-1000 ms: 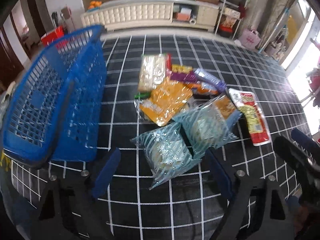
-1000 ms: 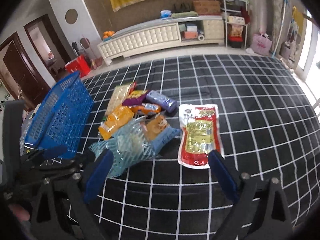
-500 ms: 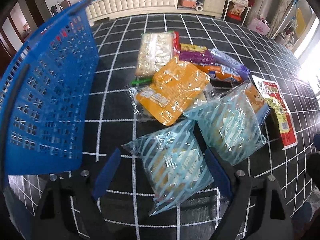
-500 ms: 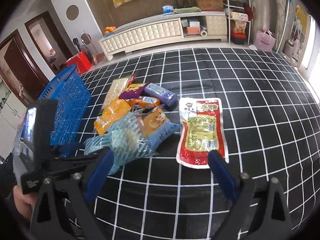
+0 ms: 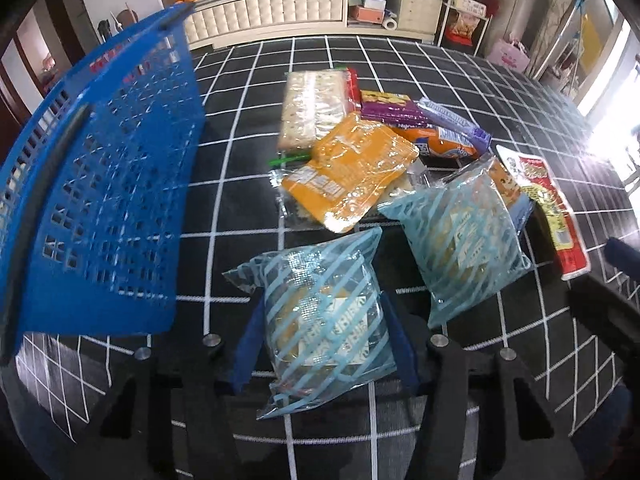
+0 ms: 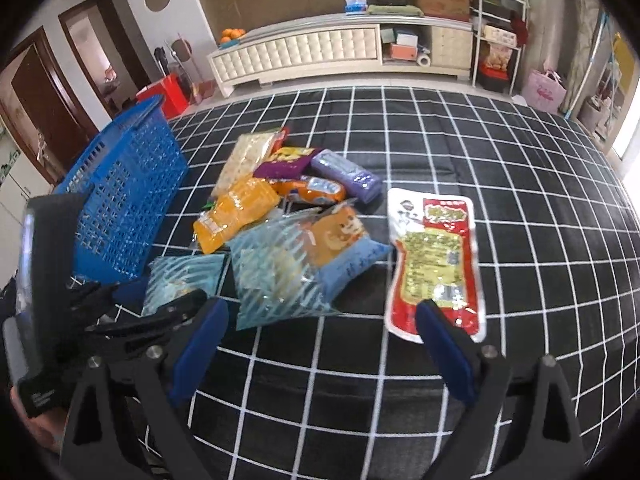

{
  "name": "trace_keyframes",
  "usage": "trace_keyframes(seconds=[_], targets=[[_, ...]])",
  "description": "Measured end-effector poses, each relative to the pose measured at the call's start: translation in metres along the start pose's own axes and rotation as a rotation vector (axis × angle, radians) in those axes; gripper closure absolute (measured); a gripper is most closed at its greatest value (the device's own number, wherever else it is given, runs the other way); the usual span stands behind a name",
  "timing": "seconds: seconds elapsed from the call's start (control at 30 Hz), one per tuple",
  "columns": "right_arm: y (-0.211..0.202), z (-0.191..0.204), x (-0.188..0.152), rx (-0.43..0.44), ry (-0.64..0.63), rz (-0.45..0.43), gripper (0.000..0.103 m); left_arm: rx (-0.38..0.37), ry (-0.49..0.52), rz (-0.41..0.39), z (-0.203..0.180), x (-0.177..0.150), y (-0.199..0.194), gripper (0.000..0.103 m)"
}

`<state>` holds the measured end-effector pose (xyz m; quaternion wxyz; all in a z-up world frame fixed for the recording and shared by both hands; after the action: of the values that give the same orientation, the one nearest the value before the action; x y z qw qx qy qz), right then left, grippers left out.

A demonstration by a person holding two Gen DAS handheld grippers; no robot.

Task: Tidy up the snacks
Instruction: 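Move the left tool down over the striped blue snack bag, then grasp the striped blue bag with the left tool while the right tool grasps another striped bag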

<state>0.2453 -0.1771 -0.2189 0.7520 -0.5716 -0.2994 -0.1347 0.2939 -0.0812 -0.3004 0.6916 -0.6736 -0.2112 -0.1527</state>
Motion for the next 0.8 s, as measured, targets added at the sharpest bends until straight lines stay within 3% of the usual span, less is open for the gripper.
trace_keyframes(seconds=[0.2,0.47,0.6,0.8], targets=[[0.022,0.018,0.004,-0.02,-0.049,0.044,0.008,0.005,0.02,-0.055,0.013,0.005,-0.018,0.049],[0.047,0.025,0.002,-0.066,-0.098,0.098,0.01,-0.049,-0.028,-0.03,0.032,0.0,-0.013,0.049],[0.064,0.026,-0.005,-0.099,-0.14,0.14,0.012,-0.055,-0.005,-0.047,0.03,-0.002,-0.016,0.049],[0.077,0.033,-0.011,-0.11,-0.186,0.149,0.03,-0.035,0.064,-0.08,0.019,0.0,-0.02,0.05]])
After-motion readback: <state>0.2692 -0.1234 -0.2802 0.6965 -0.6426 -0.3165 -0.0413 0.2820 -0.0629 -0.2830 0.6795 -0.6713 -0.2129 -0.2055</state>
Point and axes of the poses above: each gripper's, at about its wrist camera, not at the fingertips, and y roughly the way its jaws point, z to its left, x to its top, the point moved 10 cm from there along y, roughly the way its jaws point, and after that the axes turned 5 degrees about -z, right-handed, at the moved point
